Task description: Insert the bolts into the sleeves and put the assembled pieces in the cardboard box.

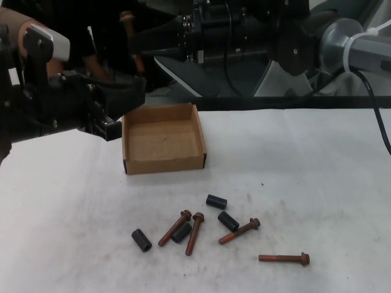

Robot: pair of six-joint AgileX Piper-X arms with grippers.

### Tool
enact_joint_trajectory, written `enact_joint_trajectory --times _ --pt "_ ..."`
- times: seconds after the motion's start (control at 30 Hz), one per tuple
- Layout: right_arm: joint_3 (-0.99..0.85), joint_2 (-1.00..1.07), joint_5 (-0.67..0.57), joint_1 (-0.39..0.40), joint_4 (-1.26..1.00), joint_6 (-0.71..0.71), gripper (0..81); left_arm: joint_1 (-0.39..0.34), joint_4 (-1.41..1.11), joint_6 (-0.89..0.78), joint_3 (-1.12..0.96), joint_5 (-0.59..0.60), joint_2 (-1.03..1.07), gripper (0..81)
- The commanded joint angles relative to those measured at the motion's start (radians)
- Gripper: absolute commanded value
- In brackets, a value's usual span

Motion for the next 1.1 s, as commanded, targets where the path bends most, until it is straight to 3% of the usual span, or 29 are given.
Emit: enact_joint_trajectory --times 0.0,0.73,1.07 --pt "-0.015 -0.015 -0.002 0.003 -0.014 0.0 0.2 -0.002 0.005 0.022 -0.011 0.014 -0.01 0.4" --pt "-0.002 -0.012 -0.002 0.003 0.022 0.0 0.2 -0.002 -0.041 0.036 -0.011 0.014 -0.01 0.4" --pt "-0.002 -0.012 -0.002 0.039 0.026 -0.012 0.2 -0.002 -0.041 0.031 -0.011 0.014 -0.01 0.4"
